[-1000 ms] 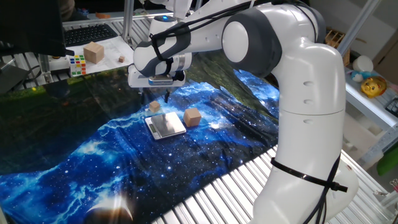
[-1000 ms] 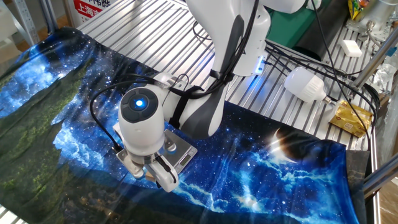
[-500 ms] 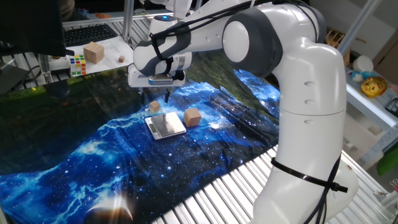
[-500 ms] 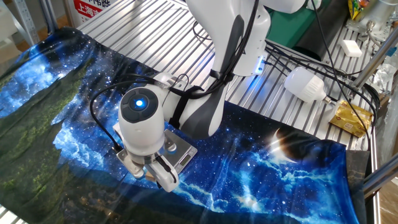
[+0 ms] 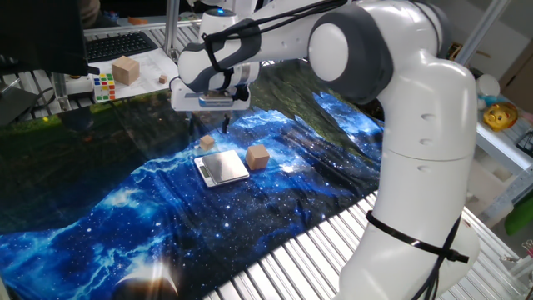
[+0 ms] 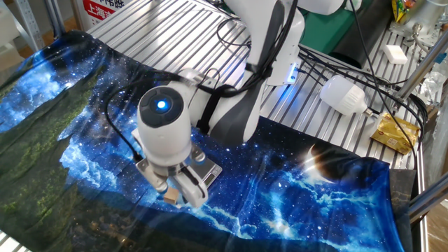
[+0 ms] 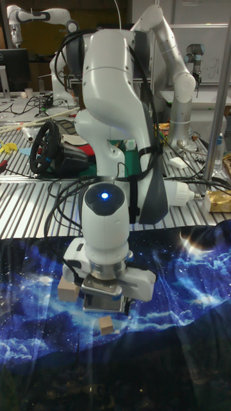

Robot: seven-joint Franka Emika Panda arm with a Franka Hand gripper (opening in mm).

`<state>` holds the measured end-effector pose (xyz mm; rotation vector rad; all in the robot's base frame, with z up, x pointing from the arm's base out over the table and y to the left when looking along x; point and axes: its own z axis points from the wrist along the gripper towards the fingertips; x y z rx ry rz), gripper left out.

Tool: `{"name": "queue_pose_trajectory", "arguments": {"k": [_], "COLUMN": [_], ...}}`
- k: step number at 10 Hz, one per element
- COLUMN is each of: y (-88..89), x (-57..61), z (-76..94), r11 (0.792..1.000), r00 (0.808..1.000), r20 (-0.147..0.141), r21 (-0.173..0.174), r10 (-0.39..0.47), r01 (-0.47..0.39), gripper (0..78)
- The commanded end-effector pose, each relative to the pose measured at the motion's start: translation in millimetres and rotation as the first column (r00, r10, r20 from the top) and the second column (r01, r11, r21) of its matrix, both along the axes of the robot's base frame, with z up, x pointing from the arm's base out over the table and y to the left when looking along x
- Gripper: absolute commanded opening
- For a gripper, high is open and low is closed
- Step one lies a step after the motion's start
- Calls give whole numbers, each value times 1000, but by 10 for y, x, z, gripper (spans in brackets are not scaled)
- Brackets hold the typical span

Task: Remove the object from the scale

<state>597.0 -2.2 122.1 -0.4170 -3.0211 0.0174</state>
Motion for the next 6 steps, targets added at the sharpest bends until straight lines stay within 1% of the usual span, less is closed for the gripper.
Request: {"name": "queue_pose_trajectory", "arguments": {"k": [1, 2, 4, 5, 6], "y": [-4, -4, 18, 29, 59], "x": [-144, -172, -344, -386, -477], "z": [126, 144, 202, 208, 231], "r11": [1000, 1000, 999, 999, 999], "r00": [1000, 1000, 999, 999, 1000], "r20": [0, 0, 2, 3, 4], "r21": [4, 6, 6, 5, 6], "r10": [24, 28, 32, 32, 31], "r01": [-24, -28, -32, -32, -31], "gripper": [774, 774, 774, 774, 774]}}
